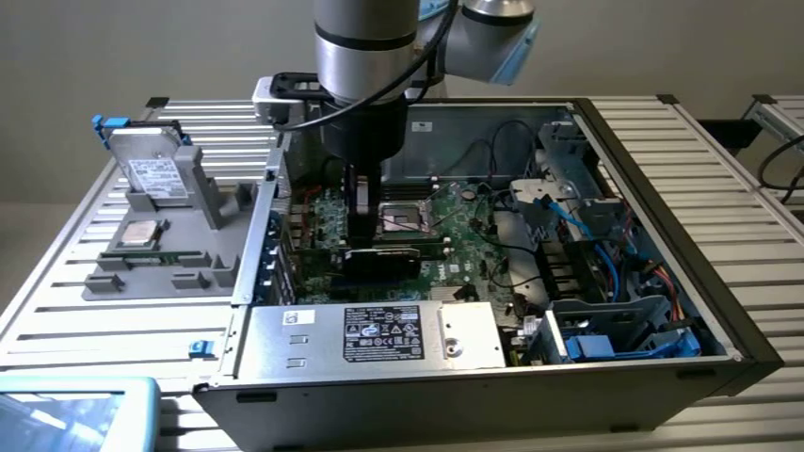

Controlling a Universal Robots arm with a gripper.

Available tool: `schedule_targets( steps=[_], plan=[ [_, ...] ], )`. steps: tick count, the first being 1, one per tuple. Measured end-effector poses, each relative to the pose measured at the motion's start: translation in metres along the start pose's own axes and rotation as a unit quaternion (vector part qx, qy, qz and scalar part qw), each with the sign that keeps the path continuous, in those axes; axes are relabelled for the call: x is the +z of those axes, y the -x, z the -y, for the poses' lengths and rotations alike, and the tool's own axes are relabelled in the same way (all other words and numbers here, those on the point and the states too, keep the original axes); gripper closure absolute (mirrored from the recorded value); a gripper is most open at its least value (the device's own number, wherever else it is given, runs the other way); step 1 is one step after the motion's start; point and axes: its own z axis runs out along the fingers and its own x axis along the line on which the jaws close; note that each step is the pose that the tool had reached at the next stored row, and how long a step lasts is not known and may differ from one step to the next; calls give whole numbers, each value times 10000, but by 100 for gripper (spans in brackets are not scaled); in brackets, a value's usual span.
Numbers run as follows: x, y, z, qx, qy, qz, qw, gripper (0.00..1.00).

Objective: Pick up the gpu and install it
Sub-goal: 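Insert the gpu into the slot, then press down on the gpu until it lock into place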

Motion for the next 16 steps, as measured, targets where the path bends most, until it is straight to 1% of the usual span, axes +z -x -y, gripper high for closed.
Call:
schedule_targets(
  steps=[9,11,13,14,15,16],
  plan=[
    [-1,0,0,0,0,-1,10000,58],
    [-1,0,0,0,0,-1,10000,60],
    [0,0,0,0,0,-1,10000,73],
    [-1,0,0,0,0,-1,10000,73],
    [0,0,0,0,0,-1,10000,78],
    [0,0,0,0,0,0,10000,78]
  ],
)
